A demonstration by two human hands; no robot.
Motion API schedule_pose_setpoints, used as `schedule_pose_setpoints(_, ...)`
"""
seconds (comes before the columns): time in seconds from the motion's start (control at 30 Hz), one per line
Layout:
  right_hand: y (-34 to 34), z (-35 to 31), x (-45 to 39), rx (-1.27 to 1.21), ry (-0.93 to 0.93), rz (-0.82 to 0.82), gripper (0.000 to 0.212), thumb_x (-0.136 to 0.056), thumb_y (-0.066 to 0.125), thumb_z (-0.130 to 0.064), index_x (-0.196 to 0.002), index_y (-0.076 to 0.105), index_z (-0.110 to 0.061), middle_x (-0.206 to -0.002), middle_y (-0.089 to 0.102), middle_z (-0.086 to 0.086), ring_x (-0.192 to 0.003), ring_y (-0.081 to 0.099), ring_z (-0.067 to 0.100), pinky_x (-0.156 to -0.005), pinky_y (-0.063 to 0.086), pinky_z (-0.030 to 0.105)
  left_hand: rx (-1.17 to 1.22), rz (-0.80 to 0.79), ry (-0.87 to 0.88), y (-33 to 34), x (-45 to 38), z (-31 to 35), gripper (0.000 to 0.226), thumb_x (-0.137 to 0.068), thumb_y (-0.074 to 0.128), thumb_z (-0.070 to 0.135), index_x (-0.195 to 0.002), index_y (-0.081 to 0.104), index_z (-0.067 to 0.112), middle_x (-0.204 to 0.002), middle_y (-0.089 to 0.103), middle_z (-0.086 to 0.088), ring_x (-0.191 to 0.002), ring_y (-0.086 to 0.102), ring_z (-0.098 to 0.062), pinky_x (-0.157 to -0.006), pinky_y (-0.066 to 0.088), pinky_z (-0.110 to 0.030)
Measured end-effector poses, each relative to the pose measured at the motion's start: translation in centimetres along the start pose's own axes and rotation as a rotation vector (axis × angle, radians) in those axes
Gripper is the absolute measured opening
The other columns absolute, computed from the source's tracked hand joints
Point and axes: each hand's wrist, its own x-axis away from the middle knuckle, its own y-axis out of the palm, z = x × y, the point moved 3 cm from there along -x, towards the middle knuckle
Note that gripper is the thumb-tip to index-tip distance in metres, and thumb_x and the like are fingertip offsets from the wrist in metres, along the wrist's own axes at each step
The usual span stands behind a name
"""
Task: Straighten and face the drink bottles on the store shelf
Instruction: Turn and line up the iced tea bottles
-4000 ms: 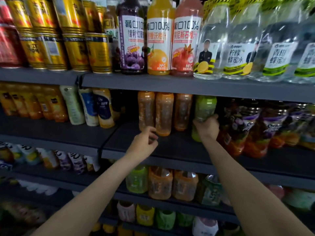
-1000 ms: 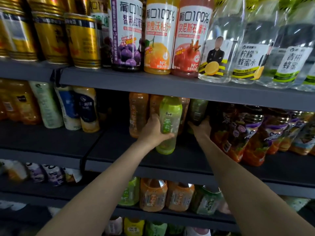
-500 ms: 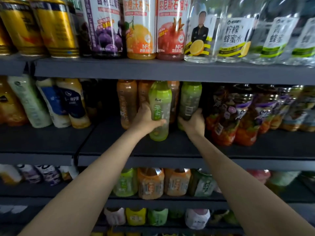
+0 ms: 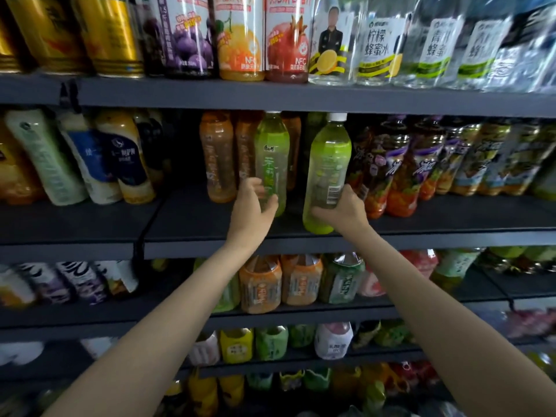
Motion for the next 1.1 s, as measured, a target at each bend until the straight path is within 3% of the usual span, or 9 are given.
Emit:
schedule_pose_setpoints(0.13, -0.7, -0.2, 2.0, -0.326, 0.069, -0.066, 0.056, -0.074, 0.078, -0.012, -0.122, 0.052, -0.006, -0.112, 0.063, 0.004, -0.105, 0.06, 0.021, -0.084, 0.05, 0.033, 0.154, -0.383, -0.305, 0.2, 0.5, -0.3, 0.055, -0.091, 0.052, 0.046, -0.136, 0.039, 0.017, -0.14, 0.046, -0.003, -0.122, 0.05, -0.019, -0.103, 0.042, -0.04)
schedule_pose_setpoints(0.3, -0.9, -3.0, 4.6, -0.962, 0.053, -0.324, 0.034, -0.084, 0.064, -0.002, -0.117, 0.057, -0.002, -0.11, 0.069, 0.009, -0.104, 0.066, 0.022, -0.087, 0.053, 0.029, 0.816, -0.717, -0.57, -0.2, 3.4, 2.8, 0.042, -0.09, 0.053, 0.043, -0.125, 0.051, 0.02, -0.122, 0.062, -0.012, -0.104, 0.065, -0.027, -0.09, 0.053, -0.039)
schedule_pose_setpoints(0.43, -2.7, -2.8, 4.2, -1.278, 0.199, -0.237, 0.051, -0.084, 0.067, -0.013, -0.129, 0.047, -0.001, -0.12, 0.062, 0.013, -0.107, 0.063, 0.022, -0.084, 0.055, 0.029, 0.829, -0.597, -0.46, -1.7, 3.3, 3.0, 0.049, -0.088, 0.061, 0.02, -0.133, 0.041, 0.017, -0.13, 0.056, -0.011, -0.099, 0.065, -0.021, -0.082, 0.056, -0.031)
schedule_pose_setpoints(0.57, -3.3, -1.2, 4.6, -1.233, 0.405, -0.174, 0.073, -0.079, 0.074, -0.026, -0.138, 0.035, -0.007, -0.127, 0.054, 0.018, -0.105, 0.061, 0.029, -0.076, 0.058, 0.038, 0.24, -0.42, -0.11, -3.7, 2.9, 3.0, 0.061, -0.075, 0.077, 0.02, -0.124, 0.041, 0.025, -0.126, 0.049, 0.002, -0.106, 0.053, -0.011, -0.078, 0.049, -0.02)
schedule_pose_setpoints(0.63, -3.1, -1.3, 4.6, -1.254, 0.426, -0.156, 0.071, -0.079, 0.075, -0.023, -0.136, 0.037, -0.006, -0.125, 0.054, 0.019, -0.1, 0.062, 0.03, -0.074, 0.059, 0.039, 0.15, -0.364, 0.026, -4.3, 2.8, 3.2, 0.064, -0.071, 0.08, 0.019, -0.122, 0.041, 0.025, -0.123, 0.047, 0.004, -0.11, 0.047, -0.011, -0.084, 0.039, -0.02)
schedule_pose_setpoints(0.77, -3.4, -2.0, 4.4, -1.349, 0.339, -0.112, 0.063, -0.08, 0.073, -0.014, -0.132, 0.041, -0.002, -0.123, 0.058, 0.019, -0.104, 0.063, 0.03, -0.079, 0.058, 0.04, 0.147, -0.323, 0.098, -4.4, 2.8, 3.5, 0.063, -0.071, 0.08, 0.018, -0.121, 0.042, 0.025, -0.122, 0.047, 0.006, -0.111, 0.046, -0.009, -0.089, 0.038, -0.021)
schedule_pose_setpoints(0.93, -4.4, -3.3, 4.2, -1.369, 0.132, -0.215, 0.037, -0.082, 0.065, -0.007, -0.117, 0.055, -0.005, -0.111, 0.065, 0.011, -0.103, 0.065, 0.023, -0.086, 0.056, 0.036, 0.522, -0.621, -0.301, -4.3, 2.6, 2.6, 0.071, -0.067, 0.076, 0.026, -0.131, 0.047, 0.017, -0.123, 0.061, -0.003, -0.108, 0.061, -0.012, -0.094, 0.05, -0.029)
schedule_pose_setpoints(1.0, -4.7, -3.9, 4.2, -1.298, 0.047, -0.265, 0.043, -0.076, 0.067, -0.012, -0.117, 0.055, -0.006, -0.111, 0.066, 0.009, -0.105, 0.065, 0.021, -0.09, 0.054, 0.033, 0.299, -0.561, -0.17, -4.4, 2.3, 2.9, 0.08, -0.061, 0.082, 0.029, -0.131, 0.046, 0.016, -0.119, 0.061, 0.002, -0.106, 0.059, -0.009, -0.093, 0.047, -0.025)
schedule_pose_setpoints(1.1, -4.5, -4.1, 4.3, -1.125, 0.076, -0.286, 0.049, -0.077, 0.07, -0.02, -0.122, 0.053, -0.007, -0.116, 0.066, 0.009, -0.108, 0.064, 0.021, -0.094, 0.052, 0.036, -0.06, -0.238, 0.143, -4.8, 2.1, 3.6, 0.077, -0.063, 0.086, 0.022, -0.126, 0.043, 0.015, -0.116, 0.05, 0.005, -0.104, 0.048, -0.008, -0.083, 0.037, -0.018)
